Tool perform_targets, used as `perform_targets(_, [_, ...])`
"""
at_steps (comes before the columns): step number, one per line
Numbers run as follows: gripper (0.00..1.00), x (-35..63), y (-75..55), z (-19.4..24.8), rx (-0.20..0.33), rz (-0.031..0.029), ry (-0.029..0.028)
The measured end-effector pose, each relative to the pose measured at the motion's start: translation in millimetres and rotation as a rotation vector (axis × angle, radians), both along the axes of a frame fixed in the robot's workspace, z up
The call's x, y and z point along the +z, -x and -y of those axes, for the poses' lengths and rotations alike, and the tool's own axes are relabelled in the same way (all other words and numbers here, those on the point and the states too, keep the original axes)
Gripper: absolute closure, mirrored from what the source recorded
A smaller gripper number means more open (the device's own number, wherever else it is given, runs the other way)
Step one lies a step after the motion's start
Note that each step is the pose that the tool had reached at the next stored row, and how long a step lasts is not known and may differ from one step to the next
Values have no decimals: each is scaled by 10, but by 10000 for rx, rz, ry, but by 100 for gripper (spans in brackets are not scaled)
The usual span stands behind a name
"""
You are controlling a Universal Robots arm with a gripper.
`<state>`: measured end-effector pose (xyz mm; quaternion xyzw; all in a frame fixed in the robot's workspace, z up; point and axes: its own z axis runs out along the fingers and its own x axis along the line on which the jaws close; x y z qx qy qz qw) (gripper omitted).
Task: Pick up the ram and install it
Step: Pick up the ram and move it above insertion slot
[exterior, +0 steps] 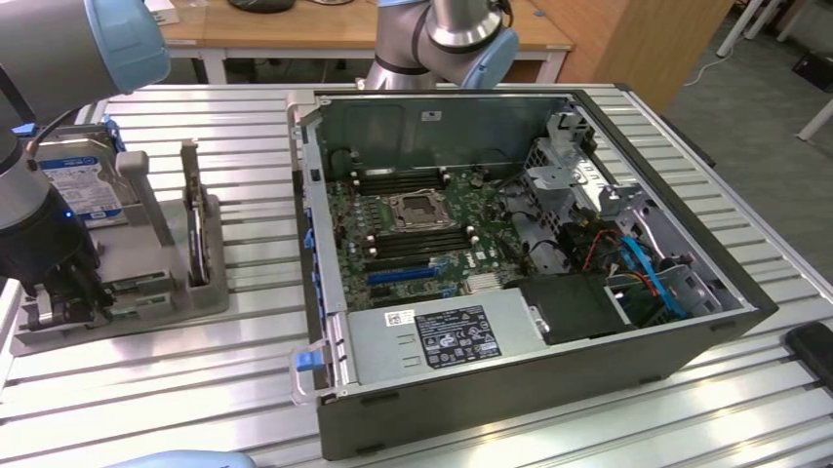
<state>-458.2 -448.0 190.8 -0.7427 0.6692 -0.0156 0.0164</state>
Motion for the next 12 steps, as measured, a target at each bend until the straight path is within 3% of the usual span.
perform_targets(2, [72,0,0,0,0,0,0])
perform_targets(4, [84,0,1,0,-1,-1,1])
perform_targets(12, [86,0,1,0,0,-1,0])
